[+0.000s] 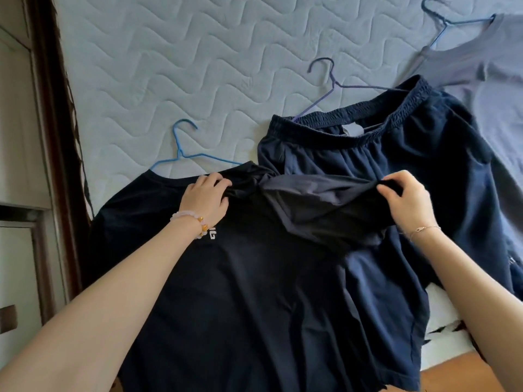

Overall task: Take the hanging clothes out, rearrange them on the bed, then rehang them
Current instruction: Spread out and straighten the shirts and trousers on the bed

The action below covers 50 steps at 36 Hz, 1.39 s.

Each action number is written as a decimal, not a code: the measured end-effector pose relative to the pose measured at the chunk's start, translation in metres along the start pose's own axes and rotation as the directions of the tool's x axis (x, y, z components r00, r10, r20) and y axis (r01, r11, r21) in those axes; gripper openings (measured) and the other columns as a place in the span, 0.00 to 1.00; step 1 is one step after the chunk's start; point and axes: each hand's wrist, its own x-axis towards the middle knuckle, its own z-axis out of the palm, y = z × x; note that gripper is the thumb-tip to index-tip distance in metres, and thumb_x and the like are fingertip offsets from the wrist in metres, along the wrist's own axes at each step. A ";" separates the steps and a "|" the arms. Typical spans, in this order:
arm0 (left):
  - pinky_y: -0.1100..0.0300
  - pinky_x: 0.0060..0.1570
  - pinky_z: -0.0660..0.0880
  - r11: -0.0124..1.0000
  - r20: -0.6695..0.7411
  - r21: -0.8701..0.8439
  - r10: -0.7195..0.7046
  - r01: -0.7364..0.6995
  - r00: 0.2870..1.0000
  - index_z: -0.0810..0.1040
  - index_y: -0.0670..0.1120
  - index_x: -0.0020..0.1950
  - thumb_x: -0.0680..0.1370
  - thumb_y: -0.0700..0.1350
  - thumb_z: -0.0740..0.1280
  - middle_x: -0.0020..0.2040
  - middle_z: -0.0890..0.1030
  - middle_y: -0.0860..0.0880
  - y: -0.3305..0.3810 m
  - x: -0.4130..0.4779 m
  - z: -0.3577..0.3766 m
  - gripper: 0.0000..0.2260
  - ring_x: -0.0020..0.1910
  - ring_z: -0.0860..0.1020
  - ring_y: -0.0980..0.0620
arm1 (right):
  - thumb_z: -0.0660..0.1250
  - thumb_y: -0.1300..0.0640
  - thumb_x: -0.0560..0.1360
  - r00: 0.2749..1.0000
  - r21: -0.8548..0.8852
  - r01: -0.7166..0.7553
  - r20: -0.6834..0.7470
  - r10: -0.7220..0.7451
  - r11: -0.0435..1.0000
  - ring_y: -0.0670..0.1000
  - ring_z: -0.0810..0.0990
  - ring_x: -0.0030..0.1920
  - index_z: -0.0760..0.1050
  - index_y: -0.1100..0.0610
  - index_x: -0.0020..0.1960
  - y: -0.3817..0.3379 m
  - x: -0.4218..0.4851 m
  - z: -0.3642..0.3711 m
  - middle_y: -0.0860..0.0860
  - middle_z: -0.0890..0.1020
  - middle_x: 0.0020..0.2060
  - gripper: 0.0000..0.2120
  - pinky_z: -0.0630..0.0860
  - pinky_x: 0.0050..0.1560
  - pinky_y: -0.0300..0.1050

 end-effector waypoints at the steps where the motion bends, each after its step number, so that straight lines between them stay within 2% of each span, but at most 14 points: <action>1: 0.50 0.62 0.69 1.000 0.000 0.003 -0.001 0.001 1.000 0.69 0.49 0.68 0.78 0.46 0.60 0.66 0.70 0.48 0.002 0.004 -0.003 0.18 0.65 0.69 0.47 | 0.67 0.62 0.74 1.000 -0.013 0.005 0.028 -0.004 1.000 0.51 0.75 0.51 0.77 0.58 0.52 0.007 0.005 -0.001 0.49 0.78 0.46 0.07 0.66 0.54 0.40; 7: 0.50 0.58 0.71 0.994 -0.091 0.013 0.107 -0.106 0.990 0.68 0.48 0.69 0.76 0.47 0.62 0.64 0.70 0.47 0.026 0.031 -0.019 0.21 0.60 0.72 0.45 | 0.71 0.66 0.70 0.972 -0.145 0.116 0.221 -0.082 0.983 0.49 0.74 0.50 0.80 0.56 0.52 0.032 0.021 0.001 0.54 0.80 0.49 0.12 0.64 0.54 0.35; 11: 0.51 0.64 0.66 0.977 -0.042 0.065 0.206 -0.203 0.978 0.70 0.48 0.68 0.78 0.47 0.61 0.66 0.73 0.48 0.045 0.052 -0.022 0.19 0.64 0.70 0.46 | 0.71 0.59 0.71 0.971 -0.177 0.114 0.226 -0.072 0.978 0.54 0.77 0.54 0.80 0.55 0.52 0.041 0.029 0.001 0.53 0.81 0.50 0.09 0.68 0.56 0.43; 15: 0.54 0.62 0.65 0.963 0.010 0.029 0.268 -0.268 0.963 0.73 0.46 0.64 0.78 0.46 0.62 0.61 0.75 0.47 0.060 0.060 -0.022 0.14 0.61 0.72 0.47 | 0.72 0.54 0.71 0.966 -0.118 0.070 0.256 -0.037 0.991 0.50 0.77 0.52 0.78 0.54 0.53 0.045 0.031 -0.001 0.50 0.81 0.49 0.11 0.71 0.58 0.46; 20: 0.53 0.53 0.69 0.929 0.108 0.124 0.338 -0.350 0.935 0.76 0.47 0.59 0.78 0.45 0.63 0.54 0.76 0.45 0.062 0.068 -0.030 0.11 0.55 0.74 0.45 | 0.76 0.62 0.66 0.909 -0.092 0.141 0.406 -0.092 0.986 0.51 0.76 0.53 0.77 0.53 0.55 0.048 0.029 -0.007 0.51 0.79 0.49 0.19 0.67 0.56 0.40; 25: 0.51 0.50 0.71 0.978 0.021 -0.025 0.206 -0.205 0.978 0.80 0.44 0.55 0.80 0.45 0.61 0.52 0.77 0.43 0.050 0.084 -0.039 0.10 0.53 0.75 0.42 | 0.70 0.62 0.72 0.942 0.151 0.077 0.313 -0.122 0.986 0.45 0.78 0.41 0.79 0.50 0.42 0.034 0.040 -0.013 0.48 0.82 0.38 0.07 0.74 0.47 0.37; 31: 0.49 0.58 0.72 0.996 -0.067 -0.088 -0.014 0.008 0.998 0.79 0.45 0.59 0.78 0.37 0.58 0.57 0.76 0.41 0.055 0.100 -0.049 0.14 0.58 0.73 0.40 | 0.64 0.56 0.77 0.941 0.359 -0.106 0.337 -0.023 0.927 0.49 0.80 0.40 0.80 0.54 0.44 0.011 0.071 -0.020 0.50 0.82 0.38 0.07 0.77 0.48 0.46; 33: 0.50 0.59 0.71 0.984 -0.138 -0.149 0.081 -0.101 0.987 0.79 0.45 0.59 0.76 0.38 0.59 0.56 0.77 0.42 0.072 0.099 -0.051 0.14 0.58 0.74 0.40 | 0.63 0.55 0.78 0.940 0.333 -0.095 0.341 -0.025 0.938 0.48 0.80 0.38 0.79 0.54 0.44 0.008 0.077 -0.017 0.49 0.81 0.37 0.07 0.77 0.47 0.45; 36: 0.54 0.59 0.69 0.921 -0.052 -0.238 0.306 -0.309 0.951 0.80 0.48 0.58 0.74 0.57 0.57 0.55 0.79 0.47 0.102 0.095 -0.050 0.21 0.57 0.75 0.47 | 0.63 0.53 0.78 0.941 0.311 -0.093 0.337 -0.019 0.946 0.42 0.80 0.35 0.78 0.54 0.45 0.009 0.083 -0.014 0.47 0.81 0.36 0.07 0.77 0.44 0.40; 38: 0.54 0.61 0.68 0.907 0.113 -0.141 0.414 -0.398 0.903 0.79 0.52 0.59 0.70 0.66 0.56 0.57 0.79 0.51 0.113 0.093 -0.044 0.28 0.58 0.73 0.49 | 0.64 0.52 0.77 0.944 0.303 -0.098 0.329 -0.008 0.948 0.38 0.79 0.33 0.78 0.51 0.44 0.011 0.084 -0.013 0.45 0.81 0.36 0.07 0.77 0.39 0.34; 41: 0.54 0.61 0.66 0.858 0.239 0.071 0.481 -0.509 0.844 0.80 0.52 0.55 0.73 0.64 0.62 0.54 0.79 0.53 0.118 0.095 -0.036 0.20 0.57 0.73 0.50 | 0.64 0.52 0.77 0.951 0.323 -0.117 0.309 0.013 0.939 0.35 0.79 0.31 0.79 0.50 0.44 0.014 0.085 -0.015 0.44 0.81 0.36 0.06 0.74 0.34 0.27; 43: 0.55 0.60 0.65 0.871 0.238 0.032 0.470 -0.491 0.850 0.81 0.49 0.50 0.76 0.56 0.64 0.50 0.80 0.53 0.120 0.097 -0.036 0.13 0.53 0.73 0.50 | 0.64 0.52 0.77 0.952 0.329 -0.126 0.304 0.022 0.936 0.33 0.78 0.29 0.79 0.51 0.44 0.016 0.084 -0.016 0.44 0.81 0.36 0.07 0.72 0.32 0.24; 46: 0.54 0.55 0.69 0.911 0.135 -0.286 0.347 -0.299 0.928 0.81 0.45 0.45 0.76 0.48 0.67 0.45 0.80 0.49 0.118 0.100 -0.042 0.08 0.46 0.73 0.51 | 0.63 0.48 0.77 0.946 0.332 -0.155 0.322 0.042 0.931 0.35 0.79 0.32 0.79 0.49 0.43 0.019 0.083 -0.018 0.44 0.81 0.36 0.09 0.73 0.33 0.26; 50: 0.63 0.42 0.67 0.849 0.010 -0.518 0.128 -0.105 0.992 0.76 0.46 0.42 0.77 0.42 0.66 0.37 0.76 0.51 0.111 0.107 -0.049 0.04 0.42 0.74 0.50 | 0.67 0.47 0.74 0.905 0.425 -0.276 0.417 0.084 0.862 0.47 0.79 0.41 0.80 0.48 0.44 0.024 0.084 -0.019 0.48 0.82 0.42 0.06 0.75 0.44 0.46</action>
